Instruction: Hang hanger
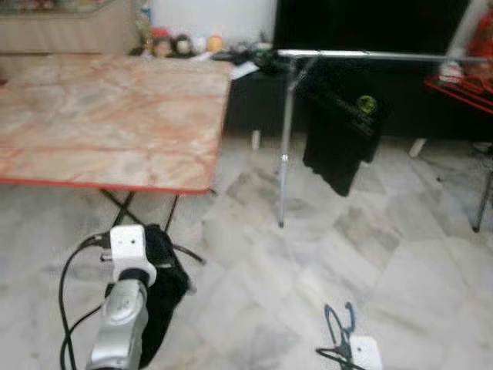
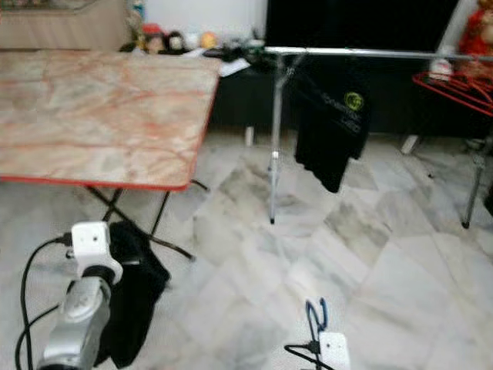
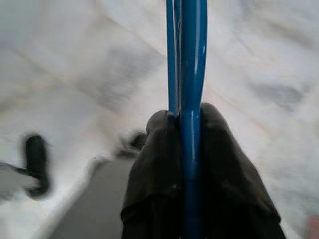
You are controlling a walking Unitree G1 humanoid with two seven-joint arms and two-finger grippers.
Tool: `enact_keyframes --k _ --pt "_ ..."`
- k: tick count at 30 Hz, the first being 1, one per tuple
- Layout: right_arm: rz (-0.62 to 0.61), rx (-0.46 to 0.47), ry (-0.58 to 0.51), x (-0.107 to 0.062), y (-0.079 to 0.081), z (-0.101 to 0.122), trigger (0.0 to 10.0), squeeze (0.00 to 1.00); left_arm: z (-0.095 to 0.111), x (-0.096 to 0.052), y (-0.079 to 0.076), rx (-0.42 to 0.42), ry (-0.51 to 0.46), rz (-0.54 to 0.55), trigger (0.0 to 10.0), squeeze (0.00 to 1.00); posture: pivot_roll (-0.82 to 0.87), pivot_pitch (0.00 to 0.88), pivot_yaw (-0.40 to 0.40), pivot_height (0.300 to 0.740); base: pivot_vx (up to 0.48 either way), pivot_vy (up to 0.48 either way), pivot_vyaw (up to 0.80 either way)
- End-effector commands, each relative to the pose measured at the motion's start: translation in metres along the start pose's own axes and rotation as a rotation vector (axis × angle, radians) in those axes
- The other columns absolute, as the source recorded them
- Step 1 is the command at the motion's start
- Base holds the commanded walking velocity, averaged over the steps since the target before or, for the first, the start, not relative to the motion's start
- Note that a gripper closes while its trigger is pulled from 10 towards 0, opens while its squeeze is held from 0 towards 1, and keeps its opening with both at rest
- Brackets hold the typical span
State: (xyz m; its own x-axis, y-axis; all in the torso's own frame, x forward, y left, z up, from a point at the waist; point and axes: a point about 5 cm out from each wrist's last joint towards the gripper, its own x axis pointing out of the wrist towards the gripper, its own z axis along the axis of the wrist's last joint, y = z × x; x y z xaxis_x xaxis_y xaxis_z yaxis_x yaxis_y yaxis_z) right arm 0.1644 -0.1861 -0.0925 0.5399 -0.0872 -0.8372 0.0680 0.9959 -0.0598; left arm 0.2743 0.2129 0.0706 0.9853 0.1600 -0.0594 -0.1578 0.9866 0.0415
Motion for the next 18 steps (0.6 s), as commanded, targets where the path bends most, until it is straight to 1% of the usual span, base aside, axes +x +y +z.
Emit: enact_keyframes --k 1,11,18 --pt "-0.004 0.004 0.005 -0.0005 -0.0034 -0.0023 10.0 0.00 0.0111 0.0036 -0.0090 -0.017 -0.046 -0.023 10.0 0.00 -0.01 0.000 -0.030 0.740 0.000 0.368 0.00" --pt "-0.001 0.011 0.004 -0.0004 -0.0023 -0.0017 10.0 0.00 0.0129 0.0050 -0.0093 -0.017 -0.048 -0.023 10.0 0.00 -0.01 0.000 -0.030 0.740 0.000 0.369 0.00" --pt "0.011 -0.008 0.010 -0.0003 -0.0010 -0.0020 10.0 0.00 0.0144 0.0061 -0.0095 -0.017 -0.052 -0.022 10.0 0.00 -0.01 0.000 -0.030 0.740 0.000 0.368 0.00"
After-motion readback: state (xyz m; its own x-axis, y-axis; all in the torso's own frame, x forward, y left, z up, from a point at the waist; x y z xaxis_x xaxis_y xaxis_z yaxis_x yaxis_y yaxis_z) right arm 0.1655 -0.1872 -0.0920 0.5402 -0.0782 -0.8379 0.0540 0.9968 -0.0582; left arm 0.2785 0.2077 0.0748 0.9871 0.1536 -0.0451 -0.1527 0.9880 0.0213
